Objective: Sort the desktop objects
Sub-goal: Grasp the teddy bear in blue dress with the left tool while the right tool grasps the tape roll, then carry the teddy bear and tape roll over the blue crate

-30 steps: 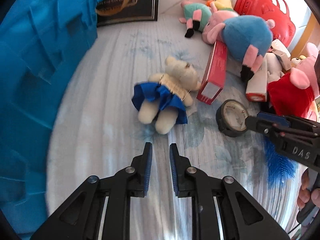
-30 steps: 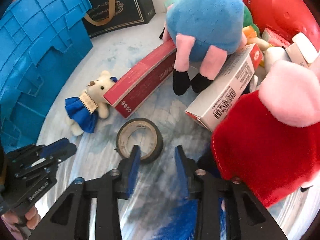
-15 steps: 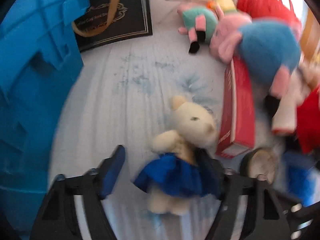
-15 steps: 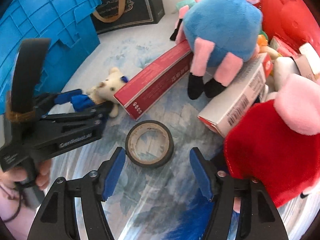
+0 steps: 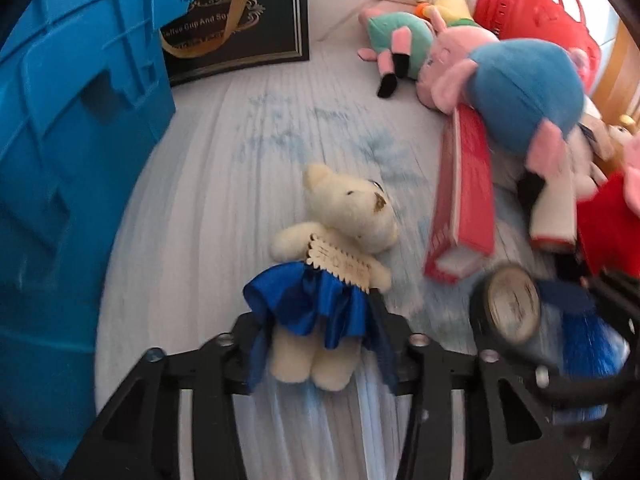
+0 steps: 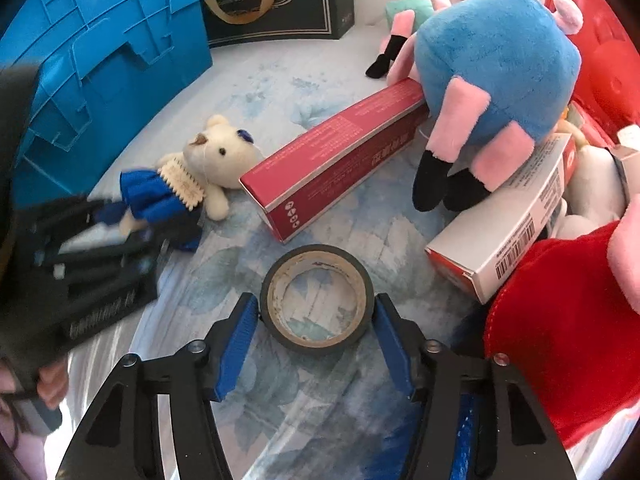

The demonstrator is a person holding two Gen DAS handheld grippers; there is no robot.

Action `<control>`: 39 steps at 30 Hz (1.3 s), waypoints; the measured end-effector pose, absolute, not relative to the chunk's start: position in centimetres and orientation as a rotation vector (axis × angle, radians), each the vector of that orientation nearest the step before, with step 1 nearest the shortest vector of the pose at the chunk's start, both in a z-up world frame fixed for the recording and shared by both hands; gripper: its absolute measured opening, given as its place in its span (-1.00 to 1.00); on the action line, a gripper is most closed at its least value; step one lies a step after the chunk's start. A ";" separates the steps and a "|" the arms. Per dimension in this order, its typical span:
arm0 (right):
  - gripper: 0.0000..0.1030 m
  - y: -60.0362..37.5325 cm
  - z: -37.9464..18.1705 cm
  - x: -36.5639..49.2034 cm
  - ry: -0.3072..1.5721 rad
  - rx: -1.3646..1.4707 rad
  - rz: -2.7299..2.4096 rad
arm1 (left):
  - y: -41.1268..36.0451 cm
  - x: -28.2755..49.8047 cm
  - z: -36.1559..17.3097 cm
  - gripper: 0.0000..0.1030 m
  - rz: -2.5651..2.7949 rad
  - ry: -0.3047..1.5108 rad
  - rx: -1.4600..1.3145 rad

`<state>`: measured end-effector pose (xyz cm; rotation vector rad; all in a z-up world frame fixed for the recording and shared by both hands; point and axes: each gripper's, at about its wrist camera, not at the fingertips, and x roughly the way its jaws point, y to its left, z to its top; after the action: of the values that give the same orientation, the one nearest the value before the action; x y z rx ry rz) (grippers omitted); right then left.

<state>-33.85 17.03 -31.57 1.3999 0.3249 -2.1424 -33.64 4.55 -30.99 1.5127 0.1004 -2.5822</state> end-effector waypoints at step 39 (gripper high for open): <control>0.12 15.3 -6.9 -19.3 0.401 0.762 -2.343 | 7.7 -13.6 -6.7 -0.44 -2.698 -0.008 0.815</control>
<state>-19.35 15.26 -6.93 0.7619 0.4012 -2.3429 -13.56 7.67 -6.73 0.8146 -0.0080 -2.6978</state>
